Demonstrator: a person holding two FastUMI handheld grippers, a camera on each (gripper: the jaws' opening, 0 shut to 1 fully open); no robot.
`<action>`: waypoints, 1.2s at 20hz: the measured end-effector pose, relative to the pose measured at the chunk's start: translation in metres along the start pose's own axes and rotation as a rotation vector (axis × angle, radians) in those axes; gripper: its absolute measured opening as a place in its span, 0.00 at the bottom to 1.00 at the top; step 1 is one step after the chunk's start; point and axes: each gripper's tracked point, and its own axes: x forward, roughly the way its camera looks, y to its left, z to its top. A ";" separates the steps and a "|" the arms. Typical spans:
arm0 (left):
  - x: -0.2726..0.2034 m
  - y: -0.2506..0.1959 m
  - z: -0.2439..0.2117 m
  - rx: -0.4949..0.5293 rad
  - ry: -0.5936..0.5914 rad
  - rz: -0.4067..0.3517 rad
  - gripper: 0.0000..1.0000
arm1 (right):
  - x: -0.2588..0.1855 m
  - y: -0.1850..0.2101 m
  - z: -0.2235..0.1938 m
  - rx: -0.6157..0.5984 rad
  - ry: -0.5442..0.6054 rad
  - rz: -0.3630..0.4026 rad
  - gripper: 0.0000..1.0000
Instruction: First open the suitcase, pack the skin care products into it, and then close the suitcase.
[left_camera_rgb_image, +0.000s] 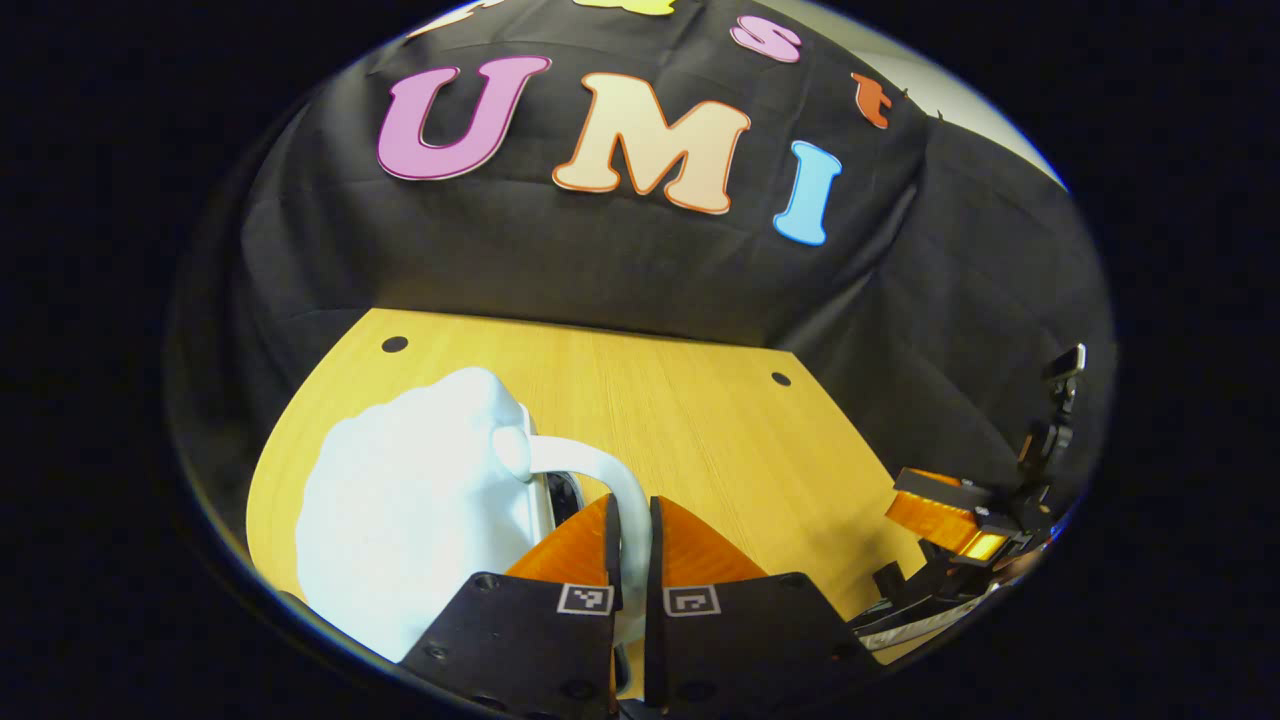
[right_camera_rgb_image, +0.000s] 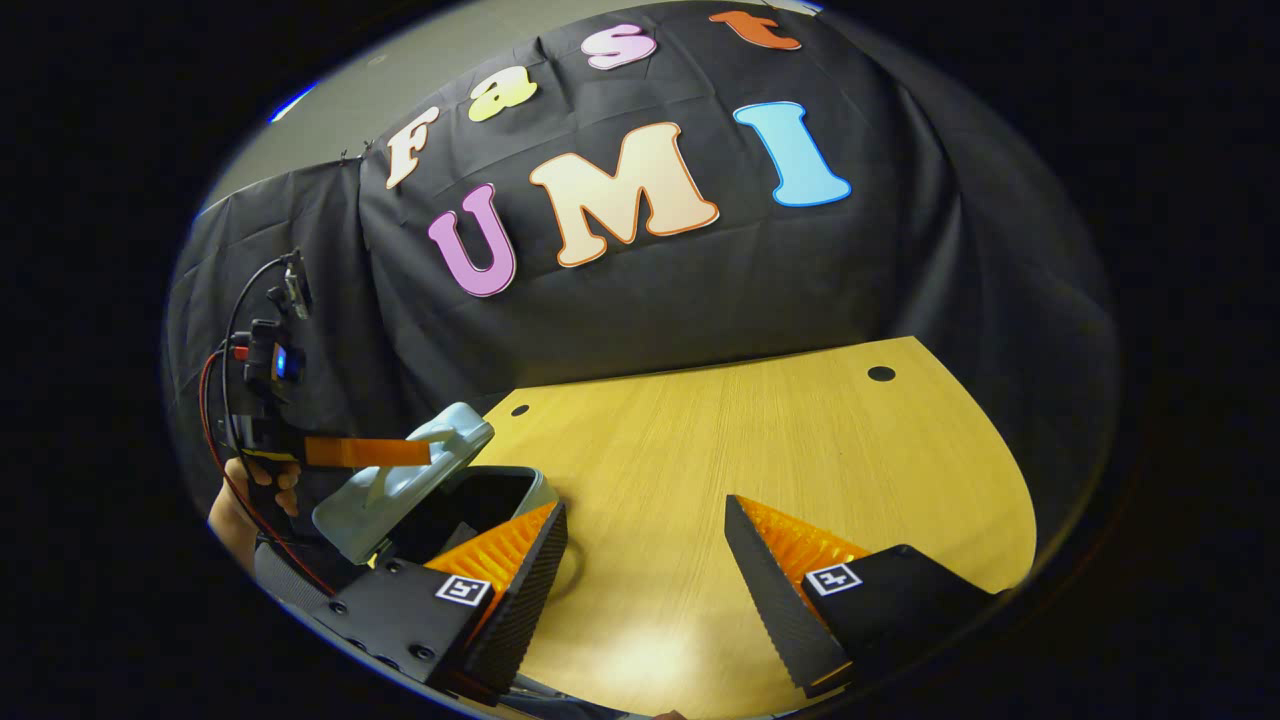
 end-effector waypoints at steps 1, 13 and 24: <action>0.006 -0.004 -0.008 0.002 0.008 0.015 0.05 | -0.004 -0.003 -0.001 0.001 0.003 0.008 0.98; -0.046 -0.060 0.088 0.190 -0.487 0.402 0.81 | -0.061 -0.030 0.135 -0.150 -0.373 -0.081 0.98; -0.091 -0.146 0.154 0.318 -0.687 0.204 0.94 | -0.126 0.034 0.220 -0.225 -0.671 -0.174 0.97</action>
